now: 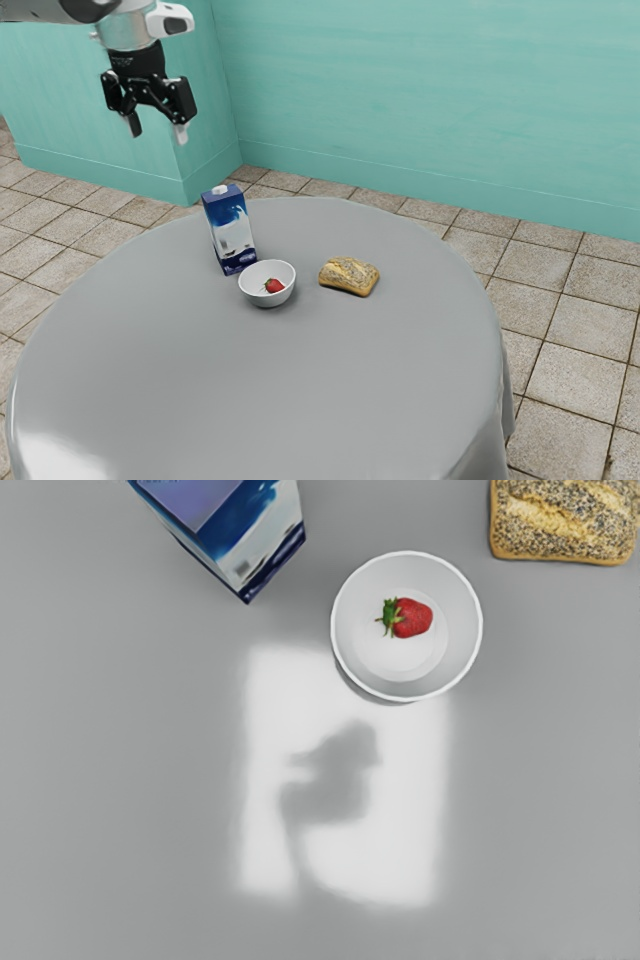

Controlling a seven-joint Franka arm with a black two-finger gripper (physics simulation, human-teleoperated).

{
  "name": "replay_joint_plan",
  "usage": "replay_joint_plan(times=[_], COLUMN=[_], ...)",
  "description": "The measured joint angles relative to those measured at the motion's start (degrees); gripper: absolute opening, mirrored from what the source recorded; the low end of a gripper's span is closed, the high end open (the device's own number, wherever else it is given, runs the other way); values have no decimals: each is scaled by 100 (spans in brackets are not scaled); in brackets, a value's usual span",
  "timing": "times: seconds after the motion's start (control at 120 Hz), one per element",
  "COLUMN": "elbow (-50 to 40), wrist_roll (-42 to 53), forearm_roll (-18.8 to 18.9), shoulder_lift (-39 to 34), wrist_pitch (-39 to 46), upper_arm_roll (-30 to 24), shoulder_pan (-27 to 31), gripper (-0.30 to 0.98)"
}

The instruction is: Take strawberry from the bowl

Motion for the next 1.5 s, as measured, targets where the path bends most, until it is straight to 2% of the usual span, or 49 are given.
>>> replay_joint_plan(times=[0.292, 0.375, 0.575, 0.692, 0.9, 1.158, 1.5], elbow=[1, -62, -779, -1224, -1679, -1647, -1533], wrist_roll=[20, -131, -2147, -3276, -4838, -6170, -7246], forearm_roll=[26, -88, -209, -233, -341, -638, -750], shoulder_lift=[142, 246, 295, 840, 1285, 1724, 2083], wrist_pitch=[87, 234, 979, 1606, 2732, 3352, 3538], upper_arm_roll=[1, 27, 22, 26, 26, 26, 26], shoulder_pan=[10, 27, -177, -314, -419, -354, -350], gripper=[67, 67, 67, 67, 67, 65, 39])
